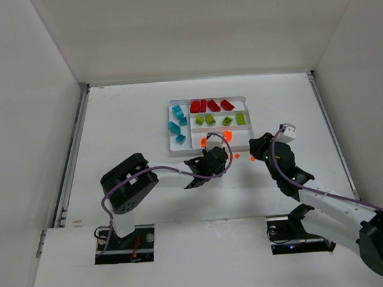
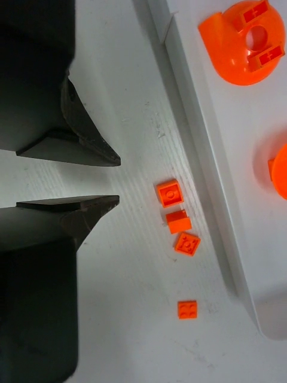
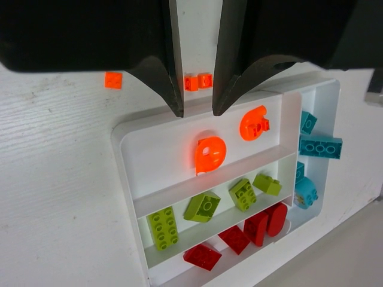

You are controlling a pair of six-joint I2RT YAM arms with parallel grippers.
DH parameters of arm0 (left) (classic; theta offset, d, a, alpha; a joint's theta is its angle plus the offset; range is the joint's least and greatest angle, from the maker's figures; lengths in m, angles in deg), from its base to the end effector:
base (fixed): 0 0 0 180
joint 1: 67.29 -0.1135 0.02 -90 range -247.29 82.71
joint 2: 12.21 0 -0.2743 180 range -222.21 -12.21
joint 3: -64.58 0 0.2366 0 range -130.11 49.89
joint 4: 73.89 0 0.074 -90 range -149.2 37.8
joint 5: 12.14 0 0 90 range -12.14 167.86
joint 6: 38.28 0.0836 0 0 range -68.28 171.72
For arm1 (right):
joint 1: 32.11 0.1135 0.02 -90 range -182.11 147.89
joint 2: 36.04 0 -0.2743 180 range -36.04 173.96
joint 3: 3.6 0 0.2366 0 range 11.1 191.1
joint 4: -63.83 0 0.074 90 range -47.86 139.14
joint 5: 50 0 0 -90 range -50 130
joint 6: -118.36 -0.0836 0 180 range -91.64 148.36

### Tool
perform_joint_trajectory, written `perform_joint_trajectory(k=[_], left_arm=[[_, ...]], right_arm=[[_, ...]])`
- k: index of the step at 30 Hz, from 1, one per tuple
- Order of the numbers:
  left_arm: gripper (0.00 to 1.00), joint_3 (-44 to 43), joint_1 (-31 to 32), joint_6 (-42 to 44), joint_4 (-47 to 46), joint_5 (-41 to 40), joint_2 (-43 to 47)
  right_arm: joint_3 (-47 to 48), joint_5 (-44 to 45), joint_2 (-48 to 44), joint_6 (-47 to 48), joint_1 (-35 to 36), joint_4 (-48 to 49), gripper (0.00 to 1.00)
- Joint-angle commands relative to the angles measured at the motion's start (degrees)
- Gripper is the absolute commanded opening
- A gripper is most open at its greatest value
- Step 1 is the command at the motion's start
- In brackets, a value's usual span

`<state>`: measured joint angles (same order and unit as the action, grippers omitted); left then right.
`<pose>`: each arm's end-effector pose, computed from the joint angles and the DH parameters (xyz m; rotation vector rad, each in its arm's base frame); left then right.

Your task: Sort the legos into containers by color

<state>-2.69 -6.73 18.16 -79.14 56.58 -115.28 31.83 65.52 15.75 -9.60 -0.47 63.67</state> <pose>0.2254 -0.3376 0.1651 0.2726 2.1054 -0.6122 0.2067 0.0851 0.2199 0.4090 1.8070 0.4385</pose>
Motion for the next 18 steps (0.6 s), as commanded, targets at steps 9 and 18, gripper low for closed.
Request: perform_joint_trajectory(k=[9, 18], left_arm=[[0.34, -5.0, -1.2, -2.8, -4.0, -1.2, -5.4], [0.34, -8.1, -1.4, -2.7, -3.5, -4.1, -9.0]], right_arm=[[1.2, -0.6, -1.4, -0.3, 0.7, 1.6, 0.33], [1.4, -0.7, -0.7, -0.2, 1.5, 2.1, 0.34]])
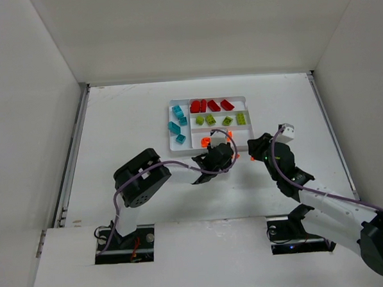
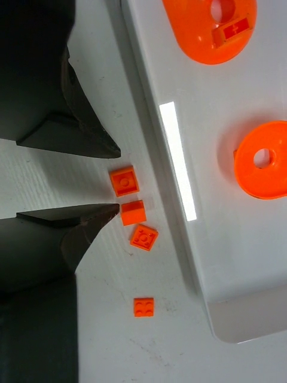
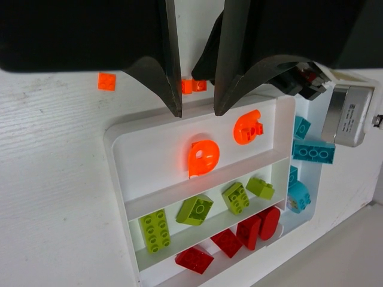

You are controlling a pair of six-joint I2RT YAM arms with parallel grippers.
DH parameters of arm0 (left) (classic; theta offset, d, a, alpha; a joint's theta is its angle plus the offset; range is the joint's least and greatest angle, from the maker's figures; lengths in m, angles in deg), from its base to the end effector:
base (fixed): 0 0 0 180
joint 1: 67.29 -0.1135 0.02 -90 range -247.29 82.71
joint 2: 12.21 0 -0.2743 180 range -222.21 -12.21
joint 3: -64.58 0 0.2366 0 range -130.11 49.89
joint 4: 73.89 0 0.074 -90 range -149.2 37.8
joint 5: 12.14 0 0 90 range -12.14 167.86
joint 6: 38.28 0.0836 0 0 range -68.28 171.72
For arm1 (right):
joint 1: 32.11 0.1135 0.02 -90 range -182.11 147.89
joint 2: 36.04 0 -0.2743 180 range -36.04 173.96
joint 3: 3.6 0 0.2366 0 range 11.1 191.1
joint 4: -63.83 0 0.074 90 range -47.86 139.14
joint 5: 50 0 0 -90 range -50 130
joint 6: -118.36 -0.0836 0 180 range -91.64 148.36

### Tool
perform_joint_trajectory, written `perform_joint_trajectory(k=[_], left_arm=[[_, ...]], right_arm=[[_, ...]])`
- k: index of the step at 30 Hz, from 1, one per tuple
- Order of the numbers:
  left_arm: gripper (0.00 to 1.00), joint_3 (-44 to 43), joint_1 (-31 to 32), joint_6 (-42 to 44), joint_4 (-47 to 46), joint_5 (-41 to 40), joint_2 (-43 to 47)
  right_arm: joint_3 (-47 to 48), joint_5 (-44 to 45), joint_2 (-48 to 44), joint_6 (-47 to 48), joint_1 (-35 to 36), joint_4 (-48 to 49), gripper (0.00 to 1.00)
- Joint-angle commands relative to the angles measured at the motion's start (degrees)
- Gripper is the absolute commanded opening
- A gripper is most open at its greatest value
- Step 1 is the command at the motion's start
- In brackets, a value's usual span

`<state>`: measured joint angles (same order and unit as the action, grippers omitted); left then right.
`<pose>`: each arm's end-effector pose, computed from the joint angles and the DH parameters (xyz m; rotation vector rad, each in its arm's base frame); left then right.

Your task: Sort the legos into containers by color

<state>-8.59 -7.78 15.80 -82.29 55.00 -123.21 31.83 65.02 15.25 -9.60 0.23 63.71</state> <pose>0.2496 -0.3599 0.1503 0.1851 2.0905 -0.6170 0.2048 0.0878 0.2217 0.3937 1.8050 0.4602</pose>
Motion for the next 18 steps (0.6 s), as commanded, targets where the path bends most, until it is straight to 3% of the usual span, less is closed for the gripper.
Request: perform_joint_trajectory(k=[1, 12, 18], left_arm=[[0.33, -2.5, -0.5, -0.3, -0.2, -3.2, -1.5], [0.22, -4.7, -0.2, 1.2, 1.9, -6.6, -4.0], [0.13, -4.2, -0.1, 1.4, 2.0, -6.7, -4.3]], right_arm=[[1.4, -0.2, -0.1, -0.2, 0.8, 2.2, 0.34], [1.3, -0.2, -0.2, -0.1, 1.0, 2.6, 0.35], [2.0, -0.1, 1.9, 0.4, 1.0, 2.0, 0.43]])
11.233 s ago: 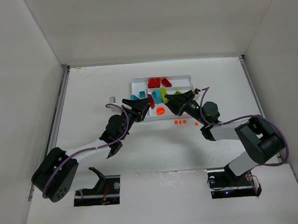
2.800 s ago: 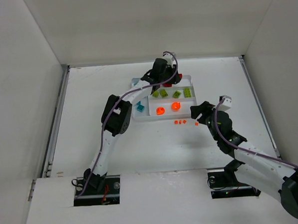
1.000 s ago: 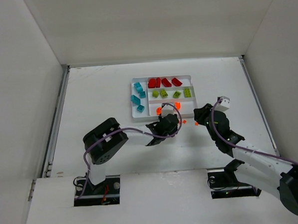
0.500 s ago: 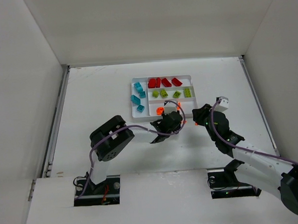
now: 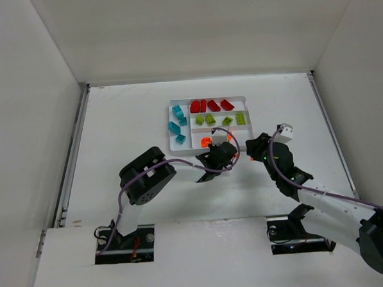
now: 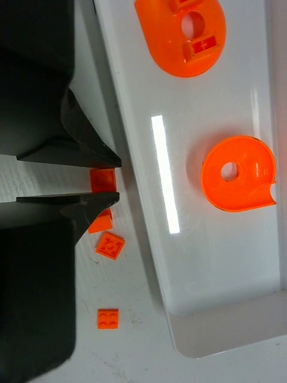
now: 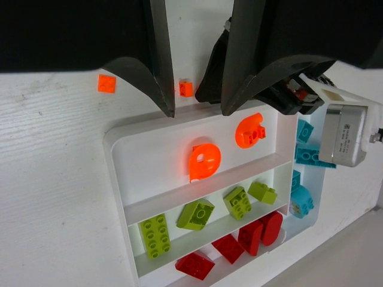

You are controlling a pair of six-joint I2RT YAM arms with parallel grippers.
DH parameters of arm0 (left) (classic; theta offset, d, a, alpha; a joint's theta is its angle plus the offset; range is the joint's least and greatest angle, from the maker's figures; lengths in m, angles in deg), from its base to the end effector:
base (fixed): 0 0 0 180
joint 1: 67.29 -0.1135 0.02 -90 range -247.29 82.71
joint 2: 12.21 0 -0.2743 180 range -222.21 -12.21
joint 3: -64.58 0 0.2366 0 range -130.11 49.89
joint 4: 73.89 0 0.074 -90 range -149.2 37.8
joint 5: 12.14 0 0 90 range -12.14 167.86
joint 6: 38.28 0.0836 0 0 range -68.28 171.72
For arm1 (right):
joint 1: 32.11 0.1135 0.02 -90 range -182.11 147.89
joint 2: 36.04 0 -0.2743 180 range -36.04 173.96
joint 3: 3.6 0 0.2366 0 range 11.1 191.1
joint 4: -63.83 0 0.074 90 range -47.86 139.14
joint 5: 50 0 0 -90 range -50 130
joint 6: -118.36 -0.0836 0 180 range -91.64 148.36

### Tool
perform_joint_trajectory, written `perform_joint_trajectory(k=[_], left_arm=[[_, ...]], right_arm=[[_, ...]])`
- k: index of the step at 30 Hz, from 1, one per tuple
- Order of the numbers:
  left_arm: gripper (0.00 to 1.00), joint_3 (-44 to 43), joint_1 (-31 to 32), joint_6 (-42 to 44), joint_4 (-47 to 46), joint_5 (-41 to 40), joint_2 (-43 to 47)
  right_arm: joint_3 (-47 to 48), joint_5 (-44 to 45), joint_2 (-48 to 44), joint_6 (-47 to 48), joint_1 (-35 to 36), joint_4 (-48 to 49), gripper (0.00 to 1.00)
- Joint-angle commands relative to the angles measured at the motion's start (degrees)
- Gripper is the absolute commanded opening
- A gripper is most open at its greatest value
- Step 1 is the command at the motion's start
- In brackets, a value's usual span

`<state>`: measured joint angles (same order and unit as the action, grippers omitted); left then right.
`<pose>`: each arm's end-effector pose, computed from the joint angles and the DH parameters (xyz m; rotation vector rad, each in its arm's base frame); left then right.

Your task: Sort the legos into containers by color

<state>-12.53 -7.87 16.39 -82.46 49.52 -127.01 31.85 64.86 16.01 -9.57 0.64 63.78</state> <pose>0.2637 -0.3683 0.1460 0.1292 2.0505 -0.5312 0.2054 0.0903 0.2193 0.3836 1.8186 0.4603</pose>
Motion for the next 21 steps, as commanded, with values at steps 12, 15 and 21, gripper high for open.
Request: perform_joint_trajectory(k=[12, 15, 21], left_arm=[[0.11, 11.5, 1.9, 0.7, 0.3, -1.0, 17.2], [0.11, 13.6, 1.3, 0.6, -0.3, -0.2, 21.5], [0.12, 14.3, -4.6, 2.4, -2.7, 2.2, 24.0]], right_arm=[[4.8, -0.1, 9.7, 0.8, 1.4, 1.1, 0.48], [6.2, -1.3, 12.8, 1.5, 2.0, 0.6, 0.41], [6.5, -3.6, 16.1, 1.5, 1.3, 0.8, 0.36]])
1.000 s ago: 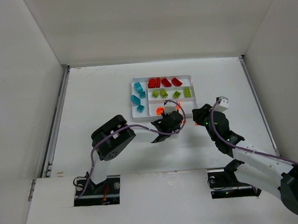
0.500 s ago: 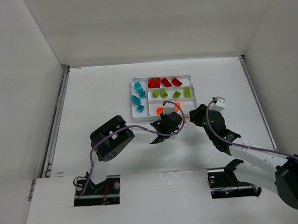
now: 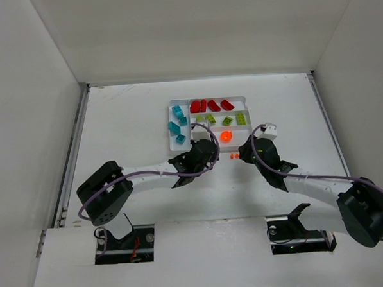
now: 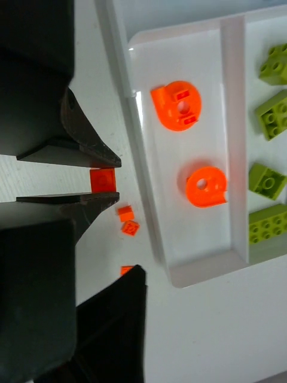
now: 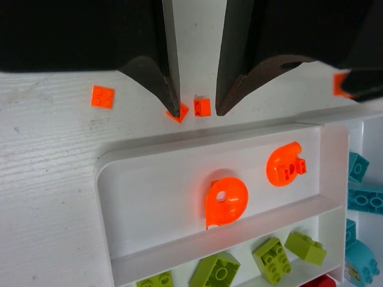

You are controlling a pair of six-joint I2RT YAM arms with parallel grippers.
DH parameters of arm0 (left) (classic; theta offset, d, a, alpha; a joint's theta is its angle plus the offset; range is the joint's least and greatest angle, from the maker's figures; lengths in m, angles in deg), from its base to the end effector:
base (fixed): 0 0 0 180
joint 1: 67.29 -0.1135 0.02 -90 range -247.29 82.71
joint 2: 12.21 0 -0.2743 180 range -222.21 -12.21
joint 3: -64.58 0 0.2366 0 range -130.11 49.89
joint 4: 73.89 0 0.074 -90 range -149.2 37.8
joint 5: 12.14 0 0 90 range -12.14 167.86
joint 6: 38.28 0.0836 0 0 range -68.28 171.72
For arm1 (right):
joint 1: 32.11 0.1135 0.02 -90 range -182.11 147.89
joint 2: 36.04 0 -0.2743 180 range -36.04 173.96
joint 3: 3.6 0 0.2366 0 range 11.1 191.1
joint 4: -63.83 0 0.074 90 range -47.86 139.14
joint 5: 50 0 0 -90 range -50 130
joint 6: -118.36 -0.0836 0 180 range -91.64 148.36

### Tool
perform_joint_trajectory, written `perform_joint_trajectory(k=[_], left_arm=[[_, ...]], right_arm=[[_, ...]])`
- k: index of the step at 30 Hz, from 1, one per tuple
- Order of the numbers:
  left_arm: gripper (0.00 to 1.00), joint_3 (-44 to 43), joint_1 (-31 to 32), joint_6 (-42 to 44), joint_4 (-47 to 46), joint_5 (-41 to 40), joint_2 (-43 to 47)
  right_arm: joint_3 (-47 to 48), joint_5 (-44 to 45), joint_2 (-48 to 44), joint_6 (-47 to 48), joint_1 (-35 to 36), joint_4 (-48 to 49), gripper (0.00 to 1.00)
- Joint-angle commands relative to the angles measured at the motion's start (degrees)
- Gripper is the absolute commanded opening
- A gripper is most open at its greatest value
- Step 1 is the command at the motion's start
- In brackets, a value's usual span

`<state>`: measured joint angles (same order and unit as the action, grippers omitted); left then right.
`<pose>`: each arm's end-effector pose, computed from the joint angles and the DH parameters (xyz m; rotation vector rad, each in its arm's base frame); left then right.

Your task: Sort the legos into containers by color

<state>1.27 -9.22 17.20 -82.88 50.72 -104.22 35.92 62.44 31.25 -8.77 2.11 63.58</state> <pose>0.2317 -0.2997 0.2240 0.0717 1.9273 -0.6505 0.2304 0.1181 0.1852 0.2929 2.0201 0.3834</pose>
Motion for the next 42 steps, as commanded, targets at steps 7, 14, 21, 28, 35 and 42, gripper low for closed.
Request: perform_joint_trajectory(k=[7, 14, 21, 28, 35, 42], left_arm=[[0.12, -3.4, -10.5, 3.6, -6.2, 4.9, -5.3], [0.15, -4.9, -13.3, 4.3, -6.3, 4.5, -8.1], [0.20, -4.2, -14.2, 4.5, -6.3, 4.1, -9.5], [0.28, -4.4, -14.4, 4.1, -5.9, 3.8, -10.9], [0.33, -4.0, -14.5, 3.9, -6.4, 3.8, -10.9], [0.33, -2.4, -12.7, 4.7, -7.4, 2.9, -7.4]], right_arm=[[5.3, -3.0, 5.2, 2.1, -0.1, -1.3, 0.52], [9.2, -4.7, 10.9, 2.5, 0.7, -3.5, 0.50], [10.8, -3.9, 13.7, 2.7, 2.0, -4.9, 0.45], [11.3, -4.3, 15.1, 2.8, 2.4, -5.6, 0.43], [12.1, -4.5, 16.9, 2.9, 2.4, -5.6, 0.38], [13.1, -4.5, 18.2, 3.5, 2.4, -6.4, 0.32]])
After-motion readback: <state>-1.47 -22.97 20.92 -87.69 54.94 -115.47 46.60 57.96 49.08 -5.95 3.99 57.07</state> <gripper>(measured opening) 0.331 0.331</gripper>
